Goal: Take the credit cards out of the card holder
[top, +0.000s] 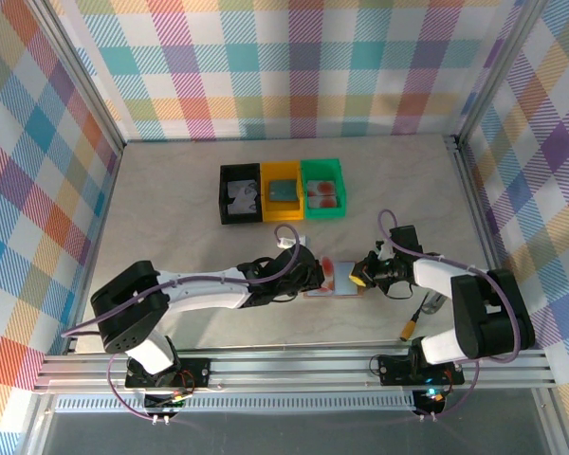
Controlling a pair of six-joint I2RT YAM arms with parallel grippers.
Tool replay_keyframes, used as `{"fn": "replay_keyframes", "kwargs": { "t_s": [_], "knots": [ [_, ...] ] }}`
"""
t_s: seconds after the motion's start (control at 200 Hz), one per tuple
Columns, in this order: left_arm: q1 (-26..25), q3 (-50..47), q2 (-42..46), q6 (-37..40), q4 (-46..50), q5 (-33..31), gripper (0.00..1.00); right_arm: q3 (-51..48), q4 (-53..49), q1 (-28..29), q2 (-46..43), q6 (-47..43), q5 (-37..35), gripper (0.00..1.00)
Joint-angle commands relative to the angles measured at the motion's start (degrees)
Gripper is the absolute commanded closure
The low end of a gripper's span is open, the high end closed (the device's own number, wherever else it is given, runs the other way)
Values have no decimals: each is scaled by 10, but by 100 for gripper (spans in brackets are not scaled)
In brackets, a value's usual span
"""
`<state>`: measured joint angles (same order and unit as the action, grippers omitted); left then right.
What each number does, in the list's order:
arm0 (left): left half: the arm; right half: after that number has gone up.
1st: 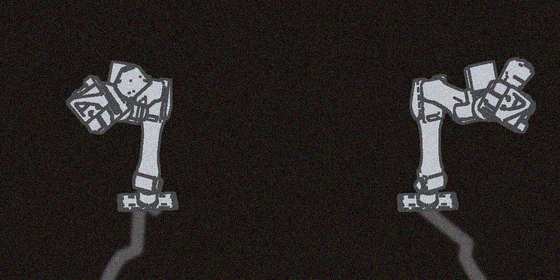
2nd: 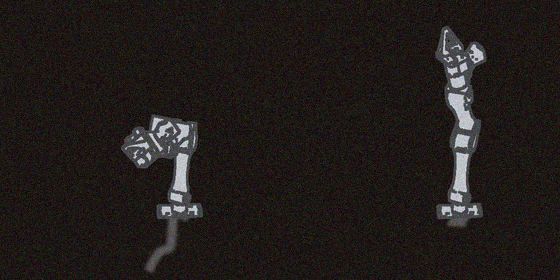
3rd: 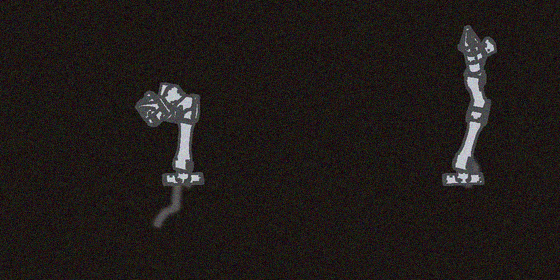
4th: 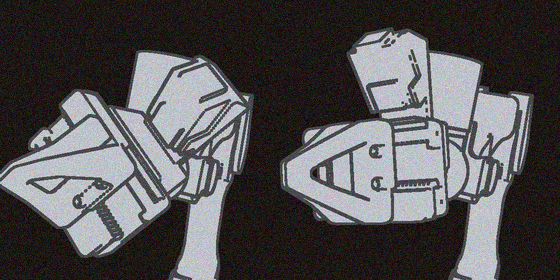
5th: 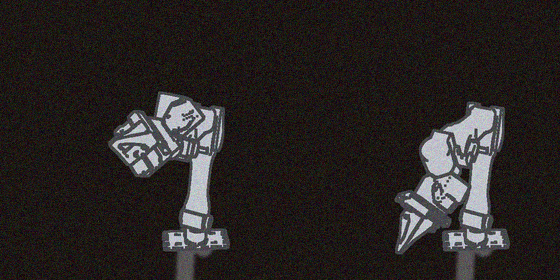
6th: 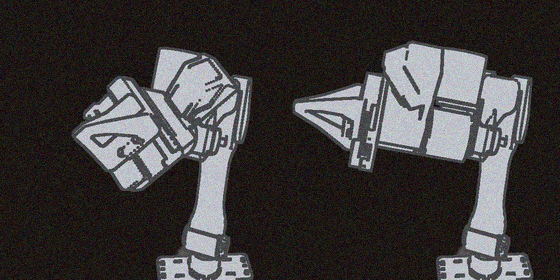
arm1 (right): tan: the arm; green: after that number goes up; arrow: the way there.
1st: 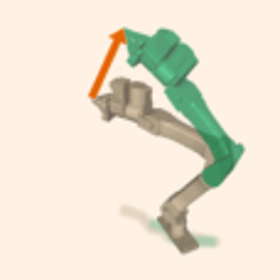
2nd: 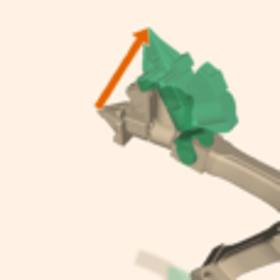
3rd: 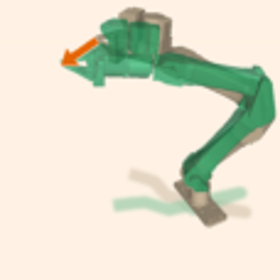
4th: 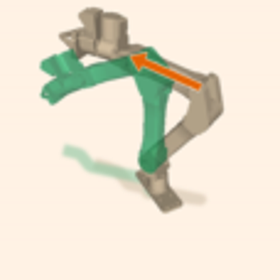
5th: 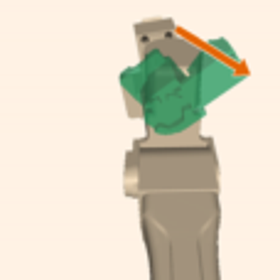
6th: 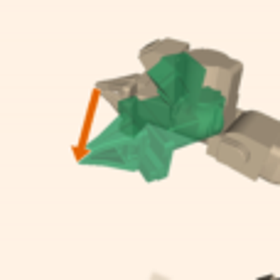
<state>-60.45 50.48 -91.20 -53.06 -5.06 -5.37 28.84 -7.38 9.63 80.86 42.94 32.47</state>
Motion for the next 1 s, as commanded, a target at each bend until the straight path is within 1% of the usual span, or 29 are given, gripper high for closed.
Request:
{"fn": "replay_keyframes", "kwargs": {
  "t_s": [0.0,0.14,0.235,0.32,0.455,0.55,0.695,0.865,0.995],
  "knots": [
    [11,-11,33,50,17,30,100,20,-18,-4,-33,-16,21,90],
    [38,-36,63,76,13,69,100,31,-30,-4,-76,-23,29,69],
    [66,-57,87,80,0,104,100,30,-25,-4,-109,-25,37,57],
    [92,-77,104,76,-30,148,100,18,-6,-4,-139,-24,48,49],
    [117,-96,120,67,-80,209,100,-21,74,-3,-185,-5,89,40],
    [120,-98,119,59,-118,245,100,-48,128,5,-209,7,117,38],
    [121,-99,107,37,-175,289,100,-69,161,22,-244,12,119,36],
    [120,-107,102,4,-231,306,100,-88,201,45,-263,18,135,36],
    [120,-117,93,-23,-276,315,100,-95,214,60,-281,17,123,35]
  ]
}}
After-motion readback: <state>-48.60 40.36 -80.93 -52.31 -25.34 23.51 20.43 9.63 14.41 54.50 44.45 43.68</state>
